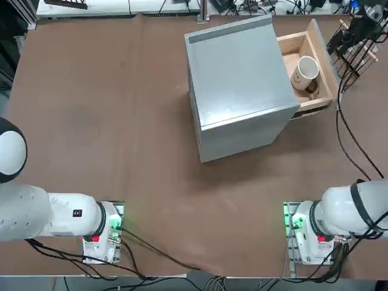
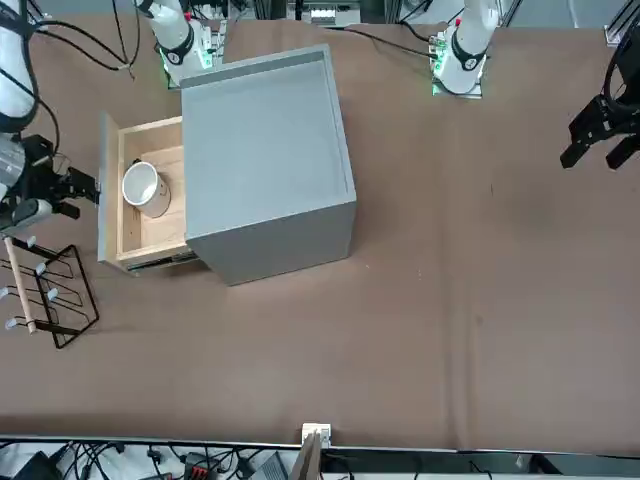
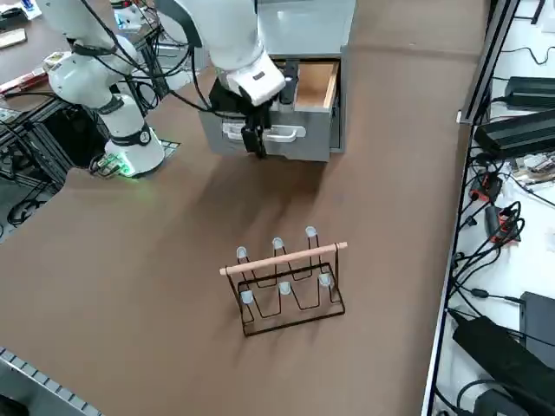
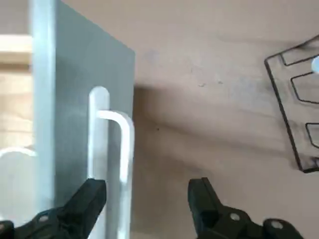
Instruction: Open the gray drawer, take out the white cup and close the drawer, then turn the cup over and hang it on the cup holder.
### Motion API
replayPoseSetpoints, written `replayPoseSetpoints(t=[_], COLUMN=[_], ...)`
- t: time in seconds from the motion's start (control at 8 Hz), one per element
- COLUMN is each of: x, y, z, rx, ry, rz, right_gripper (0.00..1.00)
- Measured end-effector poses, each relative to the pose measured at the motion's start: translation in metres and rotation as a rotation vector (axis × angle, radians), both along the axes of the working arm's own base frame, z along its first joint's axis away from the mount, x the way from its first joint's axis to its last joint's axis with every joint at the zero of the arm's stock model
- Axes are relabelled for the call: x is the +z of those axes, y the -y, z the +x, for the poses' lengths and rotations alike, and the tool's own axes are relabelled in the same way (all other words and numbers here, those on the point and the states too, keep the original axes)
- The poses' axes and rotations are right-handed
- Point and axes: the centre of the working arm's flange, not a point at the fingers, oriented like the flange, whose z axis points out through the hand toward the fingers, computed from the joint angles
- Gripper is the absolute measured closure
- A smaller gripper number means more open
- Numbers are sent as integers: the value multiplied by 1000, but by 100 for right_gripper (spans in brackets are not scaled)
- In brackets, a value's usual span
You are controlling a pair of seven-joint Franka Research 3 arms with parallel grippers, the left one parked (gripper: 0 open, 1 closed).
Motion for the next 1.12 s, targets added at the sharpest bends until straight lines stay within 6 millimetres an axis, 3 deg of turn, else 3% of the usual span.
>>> replayPoseSetpoints(t=[0.25, 0.5, 0.75, 0.88, 1.12], x=[37, 51, 48, 44, 28], y=[-12, -77, -153, -174, -189], z=[7, 17, 17, 16, 16], rx=[-46, -141, -190, -201, -251], ry=[-15, -53, -87, -97, -133], rz=[5, -26, -112, -135, -152], right_gripper=[0, 0, 1, 3, 5])
